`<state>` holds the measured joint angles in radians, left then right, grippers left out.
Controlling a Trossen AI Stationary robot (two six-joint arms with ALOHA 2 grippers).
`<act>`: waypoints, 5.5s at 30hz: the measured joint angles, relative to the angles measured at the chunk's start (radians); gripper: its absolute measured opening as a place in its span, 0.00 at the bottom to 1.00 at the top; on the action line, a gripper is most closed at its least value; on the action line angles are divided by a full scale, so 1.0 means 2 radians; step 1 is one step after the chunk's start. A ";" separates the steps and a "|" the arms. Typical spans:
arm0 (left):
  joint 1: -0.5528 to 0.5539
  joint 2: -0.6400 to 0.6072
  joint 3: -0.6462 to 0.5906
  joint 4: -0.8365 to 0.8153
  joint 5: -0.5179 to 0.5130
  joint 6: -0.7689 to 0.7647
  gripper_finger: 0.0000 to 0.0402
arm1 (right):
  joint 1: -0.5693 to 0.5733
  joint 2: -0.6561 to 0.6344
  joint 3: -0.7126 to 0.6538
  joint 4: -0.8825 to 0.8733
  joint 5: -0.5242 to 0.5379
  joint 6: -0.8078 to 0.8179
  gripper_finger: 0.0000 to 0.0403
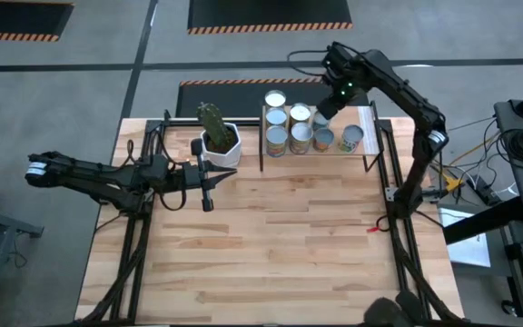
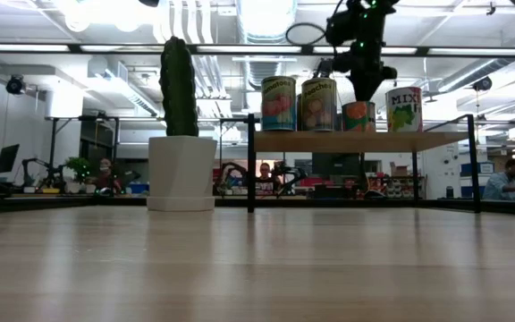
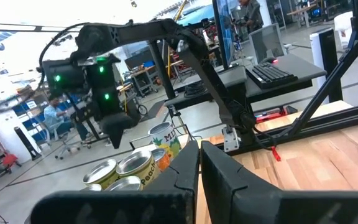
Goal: Pick and place cans onto a shelf
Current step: Put the canned sliced carrots on the shelf, then return to Home Position
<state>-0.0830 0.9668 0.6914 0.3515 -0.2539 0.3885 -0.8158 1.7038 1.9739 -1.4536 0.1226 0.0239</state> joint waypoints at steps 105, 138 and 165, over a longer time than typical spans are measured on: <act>-0.001 -0.204 -0.036 -0.294 0.087 -0.116 0.00 | 0.378 -0.580 -0.688 0.662 -0.074 -0.151 0.09; -0.001 -0.436 -0.190 -0.210 0.132 -0.105 0.00 | 0.387 -0.786 -0.891 0.758 -0.207 -0.157 0.09; -0.001 -0.484 -0.334 -0.099 0.131 -0.093 0.00 | 0.387 -0.844 -0.980 0.758 -0.222 -0.149 0.09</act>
<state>-0.0853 -0.0006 0.0243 0.1527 0.0082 0.2021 -0.0418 0.0151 0.0135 0.0631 -0.3214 -0.2750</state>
